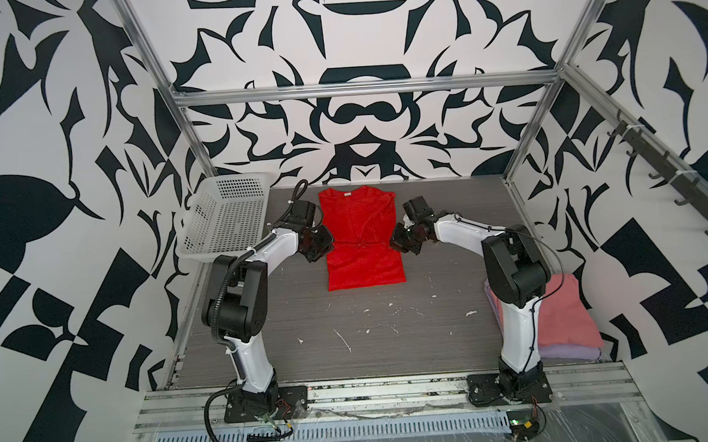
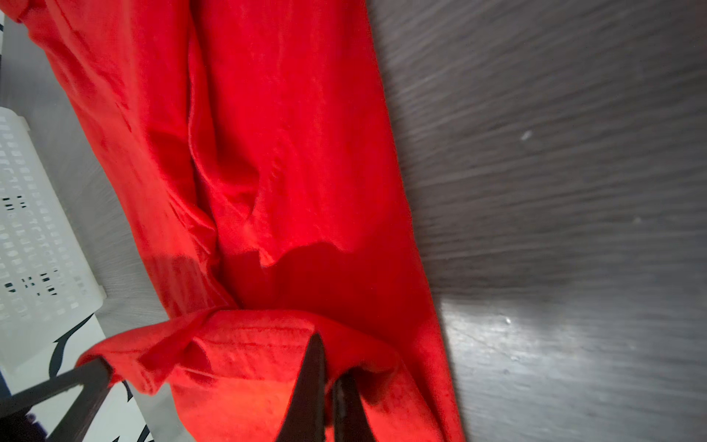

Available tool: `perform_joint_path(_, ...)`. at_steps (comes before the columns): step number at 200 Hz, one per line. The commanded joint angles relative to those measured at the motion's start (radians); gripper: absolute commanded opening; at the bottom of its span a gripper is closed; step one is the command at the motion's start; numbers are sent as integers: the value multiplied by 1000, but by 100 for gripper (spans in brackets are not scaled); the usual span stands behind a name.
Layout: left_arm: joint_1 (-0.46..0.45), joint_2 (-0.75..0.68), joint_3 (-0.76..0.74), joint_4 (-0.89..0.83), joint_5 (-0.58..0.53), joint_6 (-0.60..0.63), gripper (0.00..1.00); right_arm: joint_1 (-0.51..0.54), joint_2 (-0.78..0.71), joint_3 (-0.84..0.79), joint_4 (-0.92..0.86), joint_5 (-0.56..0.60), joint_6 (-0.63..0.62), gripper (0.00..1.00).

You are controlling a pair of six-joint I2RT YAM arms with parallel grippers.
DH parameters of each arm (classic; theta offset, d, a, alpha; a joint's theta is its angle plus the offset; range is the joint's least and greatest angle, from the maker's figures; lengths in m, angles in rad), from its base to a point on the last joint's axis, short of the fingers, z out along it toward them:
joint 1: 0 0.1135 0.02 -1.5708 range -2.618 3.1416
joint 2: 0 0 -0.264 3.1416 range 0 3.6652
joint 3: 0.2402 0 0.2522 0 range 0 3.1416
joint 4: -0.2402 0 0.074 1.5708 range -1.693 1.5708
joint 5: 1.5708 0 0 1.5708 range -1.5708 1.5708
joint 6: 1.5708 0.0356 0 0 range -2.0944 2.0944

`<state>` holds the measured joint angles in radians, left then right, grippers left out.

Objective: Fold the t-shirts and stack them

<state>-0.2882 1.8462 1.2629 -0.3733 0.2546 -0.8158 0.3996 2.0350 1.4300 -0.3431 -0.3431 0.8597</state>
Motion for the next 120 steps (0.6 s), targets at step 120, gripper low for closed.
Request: perform_joint_path(120, 48, 141, 208, -69, 2, 32, 17, -60, 62, 201, -26, -54, -80, 31)
